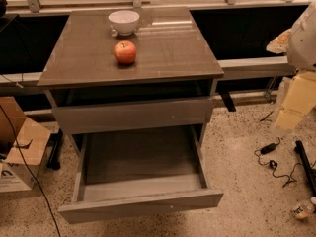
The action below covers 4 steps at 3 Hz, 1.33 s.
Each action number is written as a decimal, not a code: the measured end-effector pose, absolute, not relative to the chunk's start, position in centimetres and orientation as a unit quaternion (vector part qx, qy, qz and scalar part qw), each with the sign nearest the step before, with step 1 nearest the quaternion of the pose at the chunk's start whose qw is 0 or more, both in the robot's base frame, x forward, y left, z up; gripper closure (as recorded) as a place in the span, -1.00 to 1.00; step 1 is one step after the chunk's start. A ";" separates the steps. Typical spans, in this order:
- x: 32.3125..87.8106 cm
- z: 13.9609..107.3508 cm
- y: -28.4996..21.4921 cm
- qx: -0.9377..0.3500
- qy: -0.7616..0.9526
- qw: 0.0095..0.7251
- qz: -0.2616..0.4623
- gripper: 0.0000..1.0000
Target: Place apple into middle drawer
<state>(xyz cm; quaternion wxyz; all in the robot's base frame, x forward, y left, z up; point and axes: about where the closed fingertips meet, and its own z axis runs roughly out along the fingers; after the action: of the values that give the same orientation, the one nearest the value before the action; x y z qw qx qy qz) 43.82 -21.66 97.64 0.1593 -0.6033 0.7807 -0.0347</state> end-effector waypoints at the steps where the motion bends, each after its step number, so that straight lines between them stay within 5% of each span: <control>1: 43.9 97.9 -21.4 -0.603 0.779 0.166 -0.036 -1.00; 4: 50.5 99.6 -6.6 -0.631 0.725 0.268 0.063 -1.00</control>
Offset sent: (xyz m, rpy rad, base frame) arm 0.0457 0.0976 0.0055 0.2038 -0.0808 0.1027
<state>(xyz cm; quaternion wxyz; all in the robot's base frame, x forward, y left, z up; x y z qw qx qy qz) 50.47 -6.58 99.61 0.2681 -0.6311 0.7251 0.0633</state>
